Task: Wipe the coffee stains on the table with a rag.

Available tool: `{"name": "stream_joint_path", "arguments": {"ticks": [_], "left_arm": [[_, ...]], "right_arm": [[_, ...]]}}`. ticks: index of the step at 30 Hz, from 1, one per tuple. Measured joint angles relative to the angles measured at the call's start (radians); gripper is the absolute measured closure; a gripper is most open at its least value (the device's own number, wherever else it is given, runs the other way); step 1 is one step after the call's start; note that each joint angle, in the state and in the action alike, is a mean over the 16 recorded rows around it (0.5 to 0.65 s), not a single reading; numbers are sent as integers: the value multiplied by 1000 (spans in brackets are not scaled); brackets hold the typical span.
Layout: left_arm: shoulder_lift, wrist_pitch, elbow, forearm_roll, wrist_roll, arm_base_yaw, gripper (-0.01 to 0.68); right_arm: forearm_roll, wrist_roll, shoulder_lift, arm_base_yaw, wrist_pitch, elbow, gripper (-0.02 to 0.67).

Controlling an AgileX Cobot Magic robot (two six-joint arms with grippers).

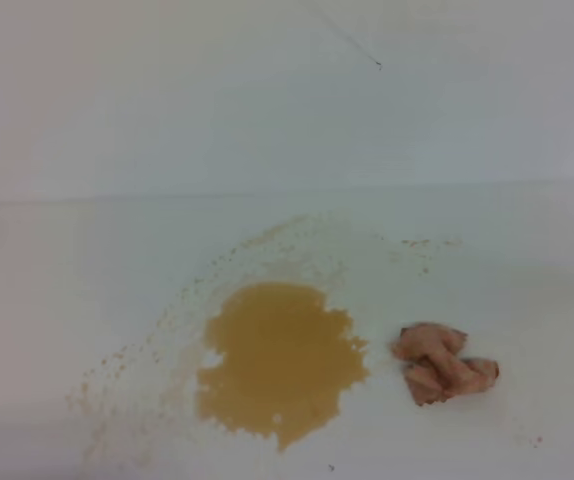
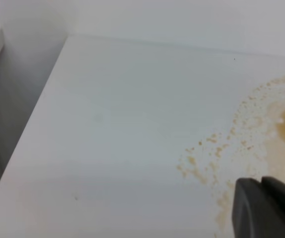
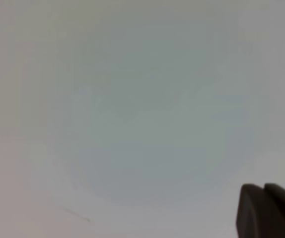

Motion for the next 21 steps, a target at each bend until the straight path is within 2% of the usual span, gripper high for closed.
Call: {"name": "stream_joint_path", "arguments": {"ticks": [4, 9, 21], "left_arm": [[0, 0, 0, 0, 0, 0, 675], [0, 0, 0, 0, 0, 0, 675], [0, 0, 0, 0, 0, 0, 675]], "right_arm": [[60, -67, 203, 10, 180, -138, 652], [175, -246, 467, 28, 343, -268, 652], [581, -729, 894, 77, 460, -404, 652]]}}
